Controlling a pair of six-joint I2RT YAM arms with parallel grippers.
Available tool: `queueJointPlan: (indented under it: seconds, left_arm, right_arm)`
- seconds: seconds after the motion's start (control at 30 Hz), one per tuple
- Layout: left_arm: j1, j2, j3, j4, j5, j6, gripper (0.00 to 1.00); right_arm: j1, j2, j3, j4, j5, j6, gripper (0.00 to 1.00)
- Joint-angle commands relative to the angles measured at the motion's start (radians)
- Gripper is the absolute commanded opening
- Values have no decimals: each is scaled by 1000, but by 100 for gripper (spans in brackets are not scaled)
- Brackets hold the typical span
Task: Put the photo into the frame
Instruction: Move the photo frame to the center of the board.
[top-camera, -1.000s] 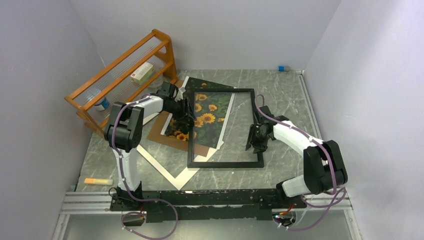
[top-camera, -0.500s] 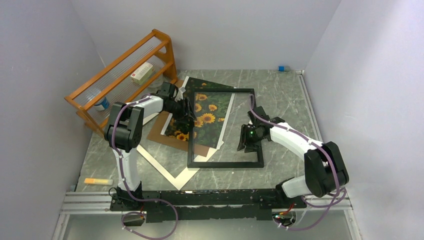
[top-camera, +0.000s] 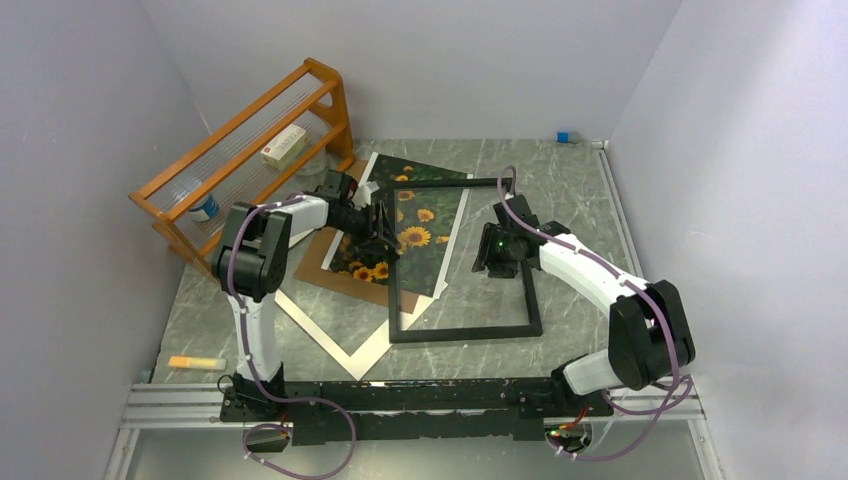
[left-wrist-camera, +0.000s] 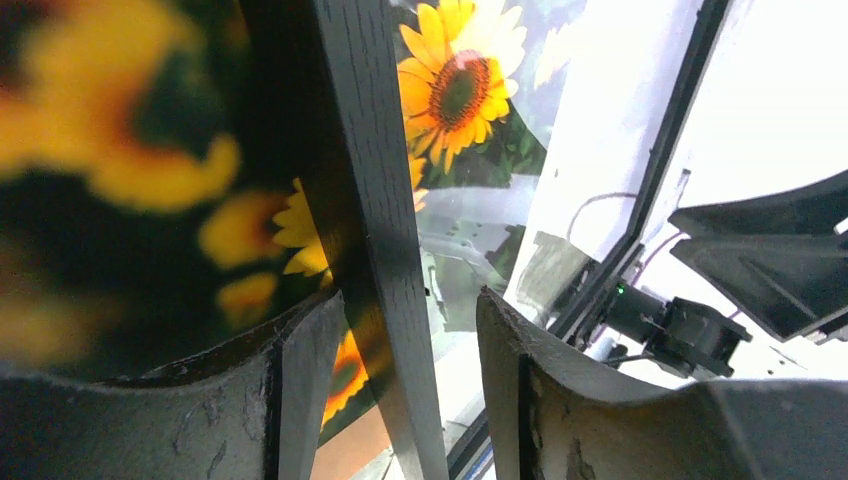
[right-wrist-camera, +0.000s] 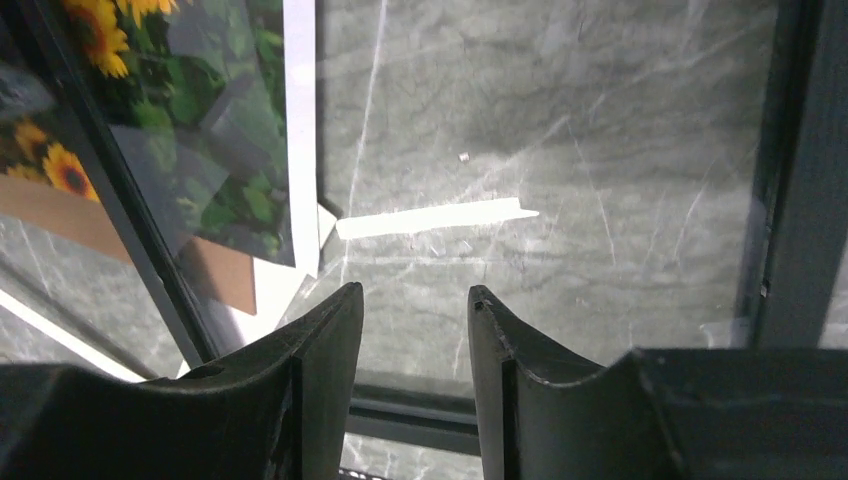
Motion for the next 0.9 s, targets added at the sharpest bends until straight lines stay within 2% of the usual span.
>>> queueJointPlan:
  seconds: [0.0,0.23,0.67,0.73,0.87]
  left_arm:
    - [-43,60,27,-28,68,32,58]
    - [-96,124,123,-4,70,-9,58]
    - [-234,332,407,-41,36,-62,58]
    - [-233,317,414,-77,-12,-62,59]
    - [-196,172,339,-124,-120,-24,66]
  right_arm:
    - [-11,24,60,43,69,37,47]
    - [-53,39,67,93,94,80,47]
    - [-123,32,54,93,137,126,47]
    - [-134,31,60,95,119,105,47]
    - [-134,25,77,122,80,90,47]
